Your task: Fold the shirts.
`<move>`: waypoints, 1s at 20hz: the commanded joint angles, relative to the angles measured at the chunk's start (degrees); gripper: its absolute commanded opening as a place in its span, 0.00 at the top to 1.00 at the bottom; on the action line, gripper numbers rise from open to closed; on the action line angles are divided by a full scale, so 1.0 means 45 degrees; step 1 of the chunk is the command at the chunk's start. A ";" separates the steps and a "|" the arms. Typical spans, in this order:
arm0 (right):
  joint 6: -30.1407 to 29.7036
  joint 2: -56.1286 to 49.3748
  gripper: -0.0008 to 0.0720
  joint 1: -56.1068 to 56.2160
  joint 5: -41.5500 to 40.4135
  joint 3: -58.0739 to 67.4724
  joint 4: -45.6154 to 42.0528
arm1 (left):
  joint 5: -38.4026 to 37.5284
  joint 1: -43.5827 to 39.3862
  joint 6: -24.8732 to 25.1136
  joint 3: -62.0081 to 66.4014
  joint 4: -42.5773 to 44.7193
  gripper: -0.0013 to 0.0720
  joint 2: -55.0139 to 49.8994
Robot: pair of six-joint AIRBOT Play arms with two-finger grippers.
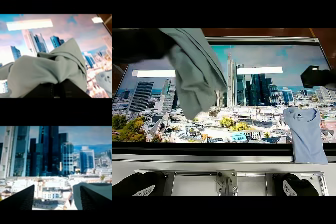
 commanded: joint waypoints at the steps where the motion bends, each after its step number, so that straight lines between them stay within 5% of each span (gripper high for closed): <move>1: -0.0233 0.0544 0.04 0.0005 0.2997 0.0131 -0.1603 | 0.0282 -0.1904 -0.0257 -0.1360 -0.0272 0.93 -0.1331; 6: -0.0597 0.0534 0.04 0.0005 0.3798 -0.1088 -0.1681 | 0.1846 -0.3769 -0.0243 -0.2589 -0.3317 0.92 -0.5401; 7: -0.0593 0.0534 0.04 0.0005 0.3696 -0.1462 -0.1617 | 0.1783 -0.3823 -0.0233 -0.2589 -0.3905 0.61 -0.5979; 8: -0.0593 0.0534 0.04 0.0005 0.3517 -0.1899 -0.1559 | 0.1545 -0.3662 -0.0291 -0.2584 -0.4430 0.03 -0.6373; 15: -0.1098 -0.0311 0.04 -0.1729 0.1792 -0.3541 0.0879 | -0.3575 0.1365 0.2229 -0.3104 -0.4507 0.02 -0.5139; 20: -0.2788 -0.2973 0.04 -0.4794 0.2453 -0.3546 0.5314 | -0.3385 0.4439 0.2472 -0.8442 -0.4677 0.01 -0.2297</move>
